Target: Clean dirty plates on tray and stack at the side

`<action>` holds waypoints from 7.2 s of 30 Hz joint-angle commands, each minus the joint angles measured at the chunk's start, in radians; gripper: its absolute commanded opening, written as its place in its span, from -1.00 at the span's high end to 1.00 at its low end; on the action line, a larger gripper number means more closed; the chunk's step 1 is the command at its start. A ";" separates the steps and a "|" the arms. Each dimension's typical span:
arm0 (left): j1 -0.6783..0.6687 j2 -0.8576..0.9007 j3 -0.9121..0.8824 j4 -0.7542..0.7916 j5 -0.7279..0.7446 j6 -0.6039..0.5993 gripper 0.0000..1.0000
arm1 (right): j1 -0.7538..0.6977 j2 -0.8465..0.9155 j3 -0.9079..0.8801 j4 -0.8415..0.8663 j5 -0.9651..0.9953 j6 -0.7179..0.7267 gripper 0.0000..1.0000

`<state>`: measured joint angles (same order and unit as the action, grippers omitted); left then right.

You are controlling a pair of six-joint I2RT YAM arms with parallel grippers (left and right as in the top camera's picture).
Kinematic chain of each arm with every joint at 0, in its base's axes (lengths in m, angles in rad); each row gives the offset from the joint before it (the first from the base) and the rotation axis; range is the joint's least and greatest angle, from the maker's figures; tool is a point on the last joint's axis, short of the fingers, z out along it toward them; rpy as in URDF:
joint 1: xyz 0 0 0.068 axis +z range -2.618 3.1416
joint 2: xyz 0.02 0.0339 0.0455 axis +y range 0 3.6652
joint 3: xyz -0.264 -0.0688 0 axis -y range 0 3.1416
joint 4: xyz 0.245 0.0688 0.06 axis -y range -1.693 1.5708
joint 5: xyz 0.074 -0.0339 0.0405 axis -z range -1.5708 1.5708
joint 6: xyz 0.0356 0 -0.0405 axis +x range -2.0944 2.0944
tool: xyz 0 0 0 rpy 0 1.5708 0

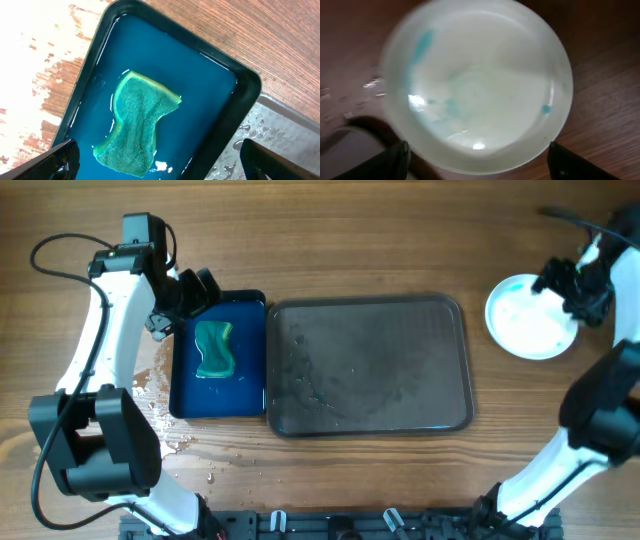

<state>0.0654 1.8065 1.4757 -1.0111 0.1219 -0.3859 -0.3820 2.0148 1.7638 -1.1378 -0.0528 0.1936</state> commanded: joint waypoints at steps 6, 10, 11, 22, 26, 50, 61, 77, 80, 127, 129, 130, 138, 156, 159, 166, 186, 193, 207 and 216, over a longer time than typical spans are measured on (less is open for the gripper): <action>-0.055 -0.209 0.047 0.020 -0.030 0.154 -1.00 | 0.219 -0.257 0.037 0.008 -0.011 -0.158 -0.76; -0.117 -0.433 0.049 -0.043 -0.122 0.195 -1.00 | 0.324 -0.403 0.037 0.010 0.028 -0.199 -0.99; -0.132 -0.479 0.049 -0.057 -0.124 0.196 -1.00 | 0.344 -0.439 0.037 0.010 0.043 -0.198 -0.99; -0.193 -1.008 0.049 -0.219 -0.131 0.107 -1.00 | 0.482 -0.906 0.037 -0.142 0.056 -0.297 -0.99; -0.193 -1.132 0.049 -0.259 -0.131 0.035 -1.00 | 0.482 -0.997 0.036 -0.218 -0.067 -0.296 -0.99; -0.193 -1.146 0.048 -0.475 -0.131 -0.019 -1.00 | 0.482 -0.984 0.021 -0.270 -0.151 -0.161 -0.99; -0.193 -1.146 0.048 -0.475 -0.131 -0.019 -0.99 | 0.482 -0.976 0.021 -0.381 -0.145 -0.063 -0.99; -0.193 -1.146 0.048 -0.475 -0.131 -0.019 -1.00 | 0.482 -1.025 -0.052 -0.319 -0.140 -0.063 -0.99; -0.193 -1.146 0.048 -0.475 -0.131 -0.019 -1.00 | 0.482 -1.192 -0.254 -0.135 -0.160 -0.057 -0.99; -0.193 -1.146 0.048 -0.475 -0.131 -0.019 -1.00 | 0.479 -2.011 -1.759 1.141 -0.043 -0.286 -1.00; -0.193 -1.146 0.048 -0.475 -0.131 -0.019 -1.00 | 0.479 -2.011 -1.759 1.141 -0.044 -0.287 -1.00; -0.193 -1.146 0.048 -0.475 -0.131 -0.019 -1.00 | 0.479 -2.011 -1.759 1.143 -0.044 -0.288 -1.00; -0.193 -1.146 0.048 -0.475 -0.131 -0.019 -1.00 | 0.479 -2.011 -1.759 1.143 -0.044 -0.288 -0.99; -0.193 -1.146 0.048 -0.470 -0.175 -0.003 -1.00 | 0.479 -2.011 -1.759 1.143 -0.044 -0.288 -1.00; -0.193 -1.146 0.048 -0.392 -0.214 0.130 -1.00 | 0.479 -2.011 -1.759 1.143 -0.044 -0.288 -0.99; -0.159 -1.183 -0.088 0.082 -0.136 0.594 -1.00 | 0.479 -2.011 -1.759 1.143 -0.044 -0.289 -0.99; -0.100 -1.790 -1.307 1.054 0.151 0.192 -1.00 | 0.479 -2.011 -1.759 1.143 -0.044 -0.289 -0.99; -0.100 -1.803 -1.403 1.057 0.151 0.077 -1.00 | 0.479 -2.011 -1.759 1.143 -0.044 -0.288 -0.99; -0.101 -1.803 -1.470 0.956 0.150 0.028 -1.00 | 0.479 -2.011 -1.759 1.143 -0.044 -0.288 -0.99; -0.100 -1.803 -1.470 0.958 0.151 0.037 -1.00 | 0.479 -2.011 -1.759 1.143 -0.044 -0.288 -1.00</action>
<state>-0.0418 0.0132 0.0101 -0.0498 0.2607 -0.3500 0.0959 0.0147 0.0067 0.0006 -0.0853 -0.0814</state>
